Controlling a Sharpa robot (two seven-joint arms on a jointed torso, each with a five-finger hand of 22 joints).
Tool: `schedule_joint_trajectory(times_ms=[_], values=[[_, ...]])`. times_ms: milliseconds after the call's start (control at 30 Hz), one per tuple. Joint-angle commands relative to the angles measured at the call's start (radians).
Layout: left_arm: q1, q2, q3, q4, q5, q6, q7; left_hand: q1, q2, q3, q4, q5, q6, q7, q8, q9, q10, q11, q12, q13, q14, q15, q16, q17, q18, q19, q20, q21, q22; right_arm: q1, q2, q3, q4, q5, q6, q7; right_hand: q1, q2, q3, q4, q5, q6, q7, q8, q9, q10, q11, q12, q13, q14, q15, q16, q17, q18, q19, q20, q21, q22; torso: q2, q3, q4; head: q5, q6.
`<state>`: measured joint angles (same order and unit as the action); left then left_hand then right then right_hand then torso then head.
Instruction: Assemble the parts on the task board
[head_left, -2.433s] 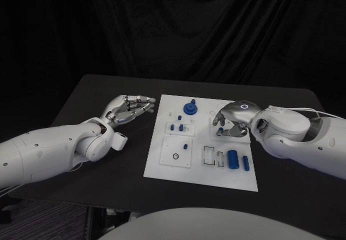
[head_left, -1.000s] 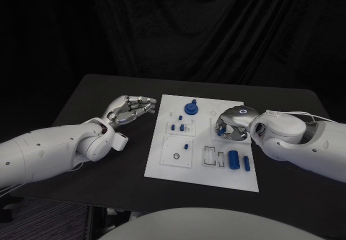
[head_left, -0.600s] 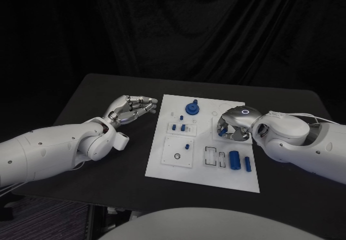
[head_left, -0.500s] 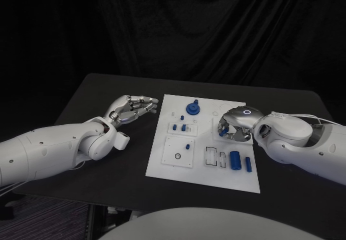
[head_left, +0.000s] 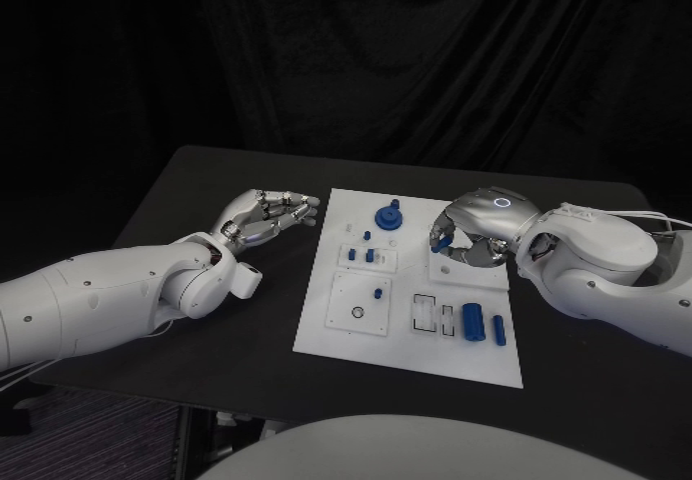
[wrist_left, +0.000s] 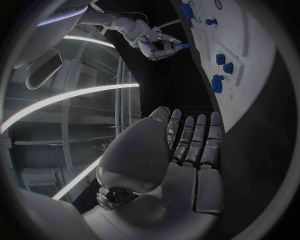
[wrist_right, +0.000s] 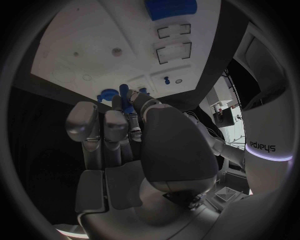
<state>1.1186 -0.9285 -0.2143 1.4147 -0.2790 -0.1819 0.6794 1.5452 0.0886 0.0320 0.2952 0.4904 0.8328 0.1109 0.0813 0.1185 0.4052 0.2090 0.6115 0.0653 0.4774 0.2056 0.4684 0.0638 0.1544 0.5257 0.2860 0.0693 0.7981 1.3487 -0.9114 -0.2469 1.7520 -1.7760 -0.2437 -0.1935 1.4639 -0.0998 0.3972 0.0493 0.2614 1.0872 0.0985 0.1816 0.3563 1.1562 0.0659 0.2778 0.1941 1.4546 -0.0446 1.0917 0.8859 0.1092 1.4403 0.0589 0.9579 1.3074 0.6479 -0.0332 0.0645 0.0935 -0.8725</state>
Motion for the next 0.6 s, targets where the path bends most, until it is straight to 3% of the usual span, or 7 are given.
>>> schedule_joint_trajectory(times_ms=[33,233,333,467,600], values=[[-0.001,0.003,0.001,-0.001,0.006,0.003,0.103,-0.009,-0.001,-0.007,-0.002,-0.002,-0.002,0.006,0.003,-0.001,-0.003,0.004,0.005,-0.001,-0.009,0.0,0.005,-0.001,-0.008,-0.005,0.0,-0.002,-0.001,0.008,0.001,0.0,0.038,-0.022,-0.008,-0.006,0.01,0.0,-0.002,-0.003,-0.001,0.01,0.005,0.006,0.021,0.041,-0.034,-0.007,0.001,0.004,-0.004,0.01,0.009,-0.007,0.004,-0.005,0.005,0.125,0.0,-0.0004,-0.0001,0.007,0.0],[-0.002,0.01,0.001,-0.012,0.006,0.004,0.116,-0.065,0.018,-0.043,0.0,-0.006,-0.009,0.006,0.003,-0.004,-0.014,0.005,0.009,-0.001,-0.023,-0.005,0.004,-0.001,-0.006,-0.006,0.001,-0.003,-0.015,0.005,0.043,-0.001,0.085,-0.054,0.035,-0.005,0.011,-0.005,-0.002,-0.007,0.004,0.009,0.008,0.004,0.024,0.042,-0.03,-0.013,0.0,0.012,0.0,0.037,0.048,-0.011,0.008,-0.003,0.026,0.13,0.0,-0.002,0.0004,0.037,0.0],[-0.003,0.016,0.001,-0.017,0.006,-0.007,0.127,-0.078,0.016,-0.066,-0.002,-0.004,-0.015,0.002,0.002,-0.007,-0.033,-0.003,0.008,-0.002,-0.062,-0.021,-0.009,-0.002,-0.008,-0.012,0.0,-0.004,-0.026,-0.006,0.075,-0.001,0.09,-0.059,0.067,-0.008,0.009,-0.005,-0.002,-0.007,0.004,0.01,0.01,0.004,0.026,0.04,-0.027,-0.019,-0.002,0.012,0.002,0.037,0.048,-0.011,0.007,-0.001,0.023,0.13,0.0,-0.0024,0.0007,0.049,0.0],[-0.003,0.02,0.001,-0.019,0.006,-0.017,0.139,-0.067,0.017,-0.08,-0.002,-0.006,-0.027,0.005,0.002,-0.009,-0.075,-0.022,0.005,-0.001,-0.124,-0.039,-0.034,-0.003,-0.008,-0.036,-0.005,-0.006,-0.042,-0.032,0.127,-0.001,0.079,-0.066,0.087,-0.007,0.008,-0.005,-0.001,-0.008,0.002,0.011,0.011,0.003,0.03,0.035,-0.025,-0.03,-0.005,0.01,0.005,0.036,0.047,-0.01,0.004,0.001,0.015,0.129,0.001,-0.0016,0.0017,0.051,0.0],[-0.004,0.02,0.001,-0.018,0.006,-0.018,0.141,-0.061,0.019,-0.083,-0.002,-0.005,-0.03,0.006,0.003,-0.009,-0.082,-0.026,0.009,-0.001,-0.139,-0.042,-0.041,-0.003,-0.007,-0.046,-0.006,-0.007,-0.048,-0.062,0.174,0.0,0.058,-0.085,0.087,0.001,0.008,-0.008,0.0,-0.011,0.004,0.007,0.012,-0.001,0.031,0.035,-0.024,-0.036,-0.006,0.012,0.006,0.044,0.057,-0.011,0.006,0.002,0.022,0.131,0.003,-0.0001,0.0008,0.055,0.0]])
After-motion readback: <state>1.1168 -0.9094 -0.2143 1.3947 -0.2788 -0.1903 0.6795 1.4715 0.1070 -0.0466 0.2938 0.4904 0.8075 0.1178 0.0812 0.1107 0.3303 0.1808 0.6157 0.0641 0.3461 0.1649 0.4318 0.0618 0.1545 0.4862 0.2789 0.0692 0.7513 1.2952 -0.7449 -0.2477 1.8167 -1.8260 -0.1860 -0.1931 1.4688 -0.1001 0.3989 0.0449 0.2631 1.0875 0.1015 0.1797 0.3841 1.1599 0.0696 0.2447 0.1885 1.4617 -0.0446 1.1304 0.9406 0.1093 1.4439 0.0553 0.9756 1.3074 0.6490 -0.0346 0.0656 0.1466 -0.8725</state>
